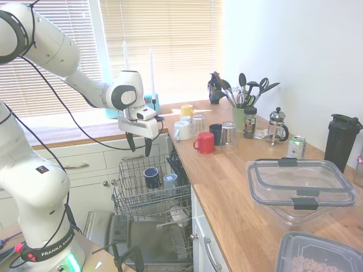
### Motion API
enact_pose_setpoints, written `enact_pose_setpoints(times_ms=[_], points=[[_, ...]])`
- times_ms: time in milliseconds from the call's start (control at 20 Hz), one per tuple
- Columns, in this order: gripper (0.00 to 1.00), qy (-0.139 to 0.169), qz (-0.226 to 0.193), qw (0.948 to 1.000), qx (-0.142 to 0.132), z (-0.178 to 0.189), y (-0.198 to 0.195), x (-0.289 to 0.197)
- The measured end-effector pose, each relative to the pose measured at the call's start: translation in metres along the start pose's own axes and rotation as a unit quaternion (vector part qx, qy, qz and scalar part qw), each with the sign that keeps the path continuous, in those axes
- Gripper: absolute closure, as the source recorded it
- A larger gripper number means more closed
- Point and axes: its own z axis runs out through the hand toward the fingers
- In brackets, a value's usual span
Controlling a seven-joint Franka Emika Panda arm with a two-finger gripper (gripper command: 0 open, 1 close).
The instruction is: Move a mug from dishwasher to table
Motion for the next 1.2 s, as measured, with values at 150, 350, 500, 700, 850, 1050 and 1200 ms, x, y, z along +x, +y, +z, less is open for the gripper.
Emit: enact_pose_setpoints(times_ms=[150, 350, 500, 700, 850, 1050, 1200], points=[[0.0, 0.003, -0.007, 1.0, 0.0, 0.0, -0.001, -0.001], [0.0, 0.016, -0.039, 0.9991, -0.001, 0.005, -0.015, -0.008], [0.0, 0.031, -0.075, 0.9967, -0.005, 0.015, -0.032, -0.009], [0.0, 0.039, -0.124, 0.9915, -0.005, 0.026, -0.053, 0.001], [0.0, 0.05, -0.162, 0.9855, -0.011, 0.039, -0.065, 0.007], [0.0, 0.053, -0.209, 0.9764, -0.02, 0.058, -0.077, 0.005], [0.0, 0.053, -0.243, 0.9684, -0.02, 0.07, -0.08, 0.004]])
